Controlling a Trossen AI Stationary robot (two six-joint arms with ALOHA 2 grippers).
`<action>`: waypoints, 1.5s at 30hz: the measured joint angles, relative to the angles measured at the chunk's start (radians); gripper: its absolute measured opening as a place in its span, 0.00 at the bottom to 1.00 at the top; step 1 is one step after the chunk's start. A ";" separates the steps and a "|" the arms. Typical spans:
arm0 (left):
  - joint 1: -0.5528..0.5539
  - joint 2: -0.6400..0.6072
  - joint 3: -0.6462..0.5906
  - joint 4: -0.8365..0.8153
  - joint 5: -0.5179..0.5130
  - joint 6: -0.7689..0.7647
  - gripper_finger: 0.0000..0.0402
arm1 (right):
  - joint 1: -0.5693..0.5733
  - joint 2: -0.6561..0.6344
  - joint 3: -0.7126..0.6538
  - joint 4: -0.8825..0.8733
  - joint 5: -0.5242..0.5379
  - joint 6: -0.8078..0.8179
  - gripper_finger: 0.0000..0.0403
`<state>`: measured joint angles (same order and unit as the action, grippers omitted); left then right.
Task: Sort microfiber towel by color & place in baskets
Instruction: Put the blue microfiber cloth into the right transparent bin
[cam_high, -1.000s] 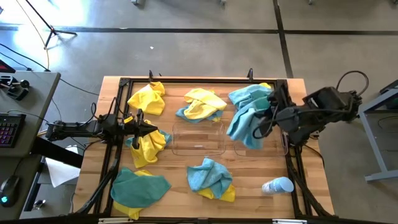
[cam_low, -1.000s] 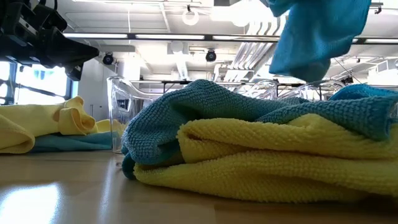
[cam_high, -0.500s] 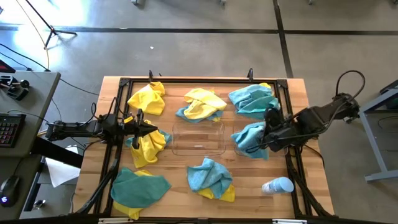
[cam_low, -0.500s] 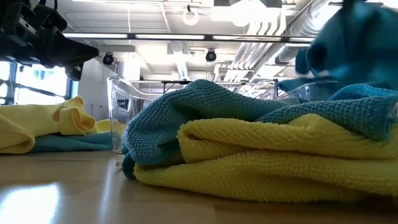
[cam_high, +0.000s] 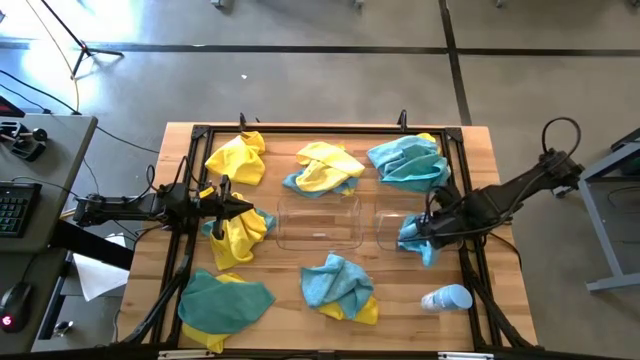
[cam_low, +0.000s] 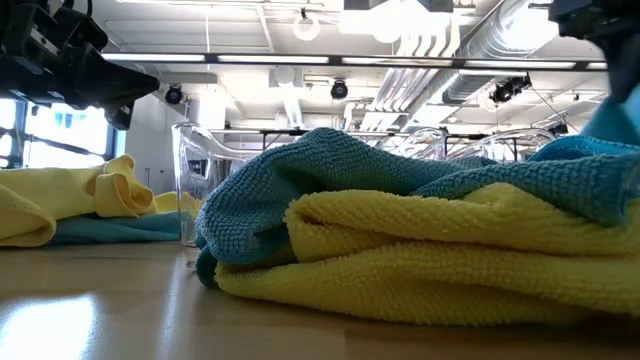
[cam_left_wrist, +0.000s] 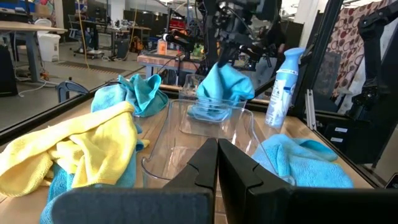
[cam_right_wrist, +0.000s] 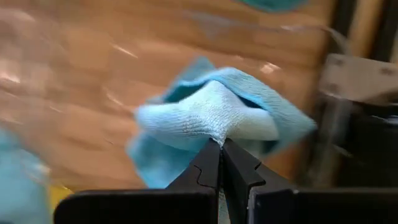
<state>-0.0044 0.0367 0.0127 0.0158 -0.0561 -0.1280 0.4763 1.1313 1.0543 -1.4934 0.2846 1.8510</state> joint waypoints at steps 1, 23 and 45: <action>0.000 0.000 0.000 0.000 0.000 0.000 0.00 | 0.000 0.000 -0.005 0.037 0.042 0.002 0.00; 0.000 0.000 0.000 0.000 0.000 0.000 0.00 | -0.058 0.094 0.027 0.115 0.037 0.060 0.00; 0.000 0.000 0.000 0.000 0.000 0.000 0.00 | -0.206 0.294 0.027 0.217 -0.100 -0.075 0.00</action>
<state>-0.0044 0.0364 0.0128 0.0158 -0.0559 -0.1280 0.2699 1.4258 1.0817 -1.2768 0.1847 1.7755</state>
